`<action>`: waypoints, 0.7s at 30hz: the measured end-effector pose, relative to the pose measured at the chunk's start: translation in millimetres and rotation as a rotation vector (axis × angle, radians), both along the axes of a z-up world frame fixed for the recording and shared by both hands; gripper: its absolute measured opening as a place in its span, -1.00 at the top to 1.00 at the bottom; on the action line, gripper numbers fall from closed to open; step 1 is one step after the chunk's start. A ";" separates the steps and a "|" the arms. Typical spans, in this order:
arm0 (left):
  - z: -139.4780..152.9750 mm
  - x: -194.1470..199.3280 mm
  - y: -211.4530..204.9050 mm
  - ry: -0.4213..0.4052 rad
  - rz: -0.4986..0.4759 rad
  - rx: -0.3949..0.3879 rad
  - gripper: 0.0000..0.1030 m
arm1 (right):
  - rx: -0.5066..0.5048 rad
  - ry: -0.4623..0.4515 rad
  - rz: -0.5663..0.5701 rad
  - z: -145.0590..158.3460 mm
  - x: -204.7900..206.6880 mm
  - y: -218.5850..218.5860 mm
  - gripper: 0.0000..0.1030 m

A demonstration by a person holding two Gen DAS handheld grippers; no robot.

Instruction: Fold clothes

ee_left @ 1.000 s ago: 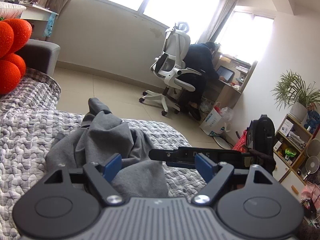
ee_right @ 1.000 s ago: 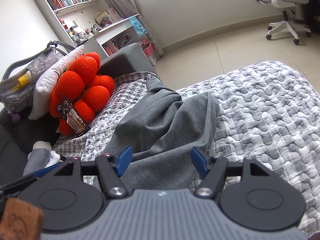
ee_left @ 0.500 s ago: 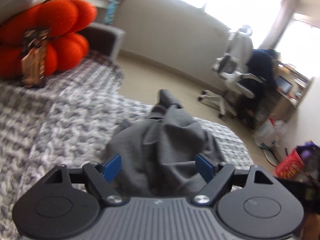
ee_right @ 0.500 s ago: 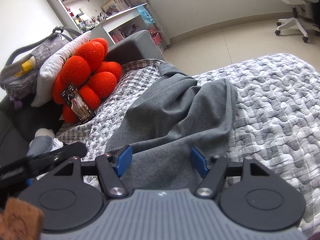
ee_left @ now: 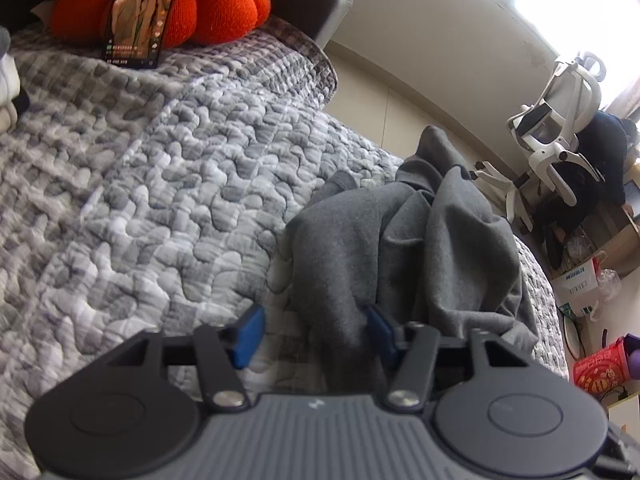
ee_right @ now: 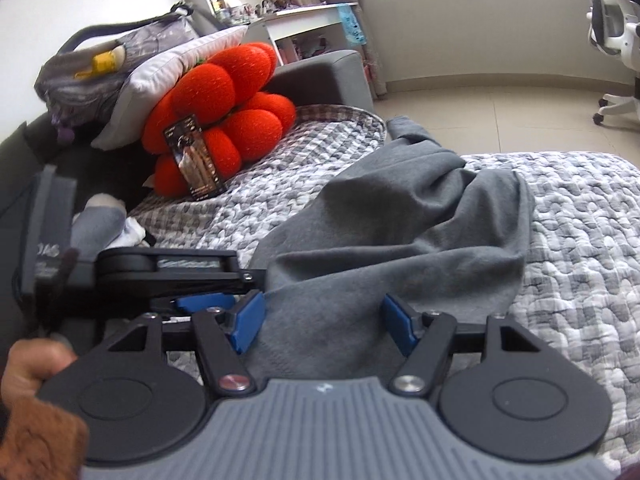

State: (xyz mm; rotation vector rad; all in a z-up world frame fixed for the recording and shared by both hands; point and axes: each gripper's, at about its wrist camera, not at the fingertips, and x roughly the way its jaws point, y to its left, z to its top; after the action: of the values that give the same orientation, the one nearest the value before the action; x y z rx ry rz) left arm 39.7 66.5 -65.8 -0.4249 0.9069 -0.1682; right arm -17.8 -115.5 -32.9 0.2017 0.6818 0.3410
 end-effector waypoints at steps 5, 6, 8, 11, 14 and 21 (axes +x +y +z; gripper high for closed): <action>-1.6 -1.7 -6.7 -0.007 -0.004 0.016 0.78 | -0.079 0.020 -0.004 -11.1 2.2 8.1 0.61; -1.6 -2.6 -6.3 -0.009 0.001 0.009 0.88 | -0.070 0.021 -0.012 -9.9 2.2 4.6 0.79; 0.3 -4.2 -5.6 -0.018 0.008 0.008 0.94 | -0.052 0.019 -0.028 -6.5 1.4 -3.1 0.87; 5.7 -6.8 -2.6 -0.050 0.030 0.029 0.95 | -0.025 -0.009 -0.067 5.7 -5.8 -19.4 0.89; 14.7 -11.2 0.0 -0.095 0.050 0.050 0.95 | -0.007 -0.051 -0.129 18.9 -15.0 -38.0 0.89; 31.9 -20.6 2.3 -0.191 0.087 0.113 0.95 | 0.003 -0.093 -0.297 32.3 -30.4 -88.0 0.90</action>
State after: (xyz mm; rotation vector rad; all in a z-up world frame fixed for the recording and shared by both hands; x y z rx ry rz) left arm 19.2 68.7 -34.0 -0.3362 0.7055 -0.0754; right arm -48.2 -203.5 -0.6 0.2843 0.5498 0.0660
